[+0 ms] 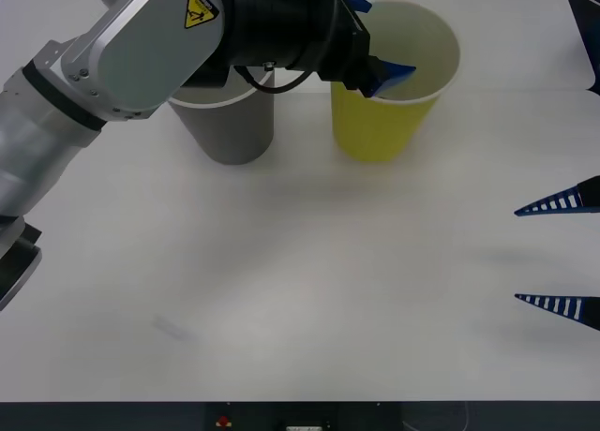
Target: Put the can into the green bin and the plastic bottle into the gray bin
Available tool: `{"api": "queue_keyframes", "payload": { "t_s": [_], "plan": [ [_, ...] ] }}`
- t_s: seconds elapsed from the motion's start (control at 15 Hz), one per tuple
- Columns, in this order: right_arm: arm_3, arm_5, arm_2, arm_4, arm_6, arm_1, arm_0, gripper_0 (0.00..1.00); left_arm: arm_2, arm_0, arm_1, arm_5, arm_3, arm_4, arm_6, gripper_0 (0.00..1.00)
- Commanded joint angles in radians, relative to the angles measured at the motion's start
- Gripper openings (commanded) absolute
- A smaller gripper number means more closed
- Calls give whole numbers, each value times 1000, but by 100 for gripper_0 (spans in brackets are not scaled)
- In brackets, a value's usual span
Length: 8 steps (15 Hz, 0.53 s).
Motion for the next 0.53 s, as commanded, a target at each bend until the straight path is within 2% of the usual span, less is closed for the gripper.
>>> {"api": "queue_keyframes", "payload": {
  "t_s": [0.07,0.27,0.47,0.53],
  "plan": [
    [0,0,0,0,0,0,0,100,43,131,100,-1,-151,121,-49,100],
    [0,0,0,0,0,0,0,100,132,289,187,-21,-271,284,-139,100],
    [0,0,0,0,0,0,0,100,313,443,200,-217,-355,378,-259,100],
    [0,0,0,0,0,0,0,100,356,484,204,-262,-384,384,-286,100]
  ]
}}
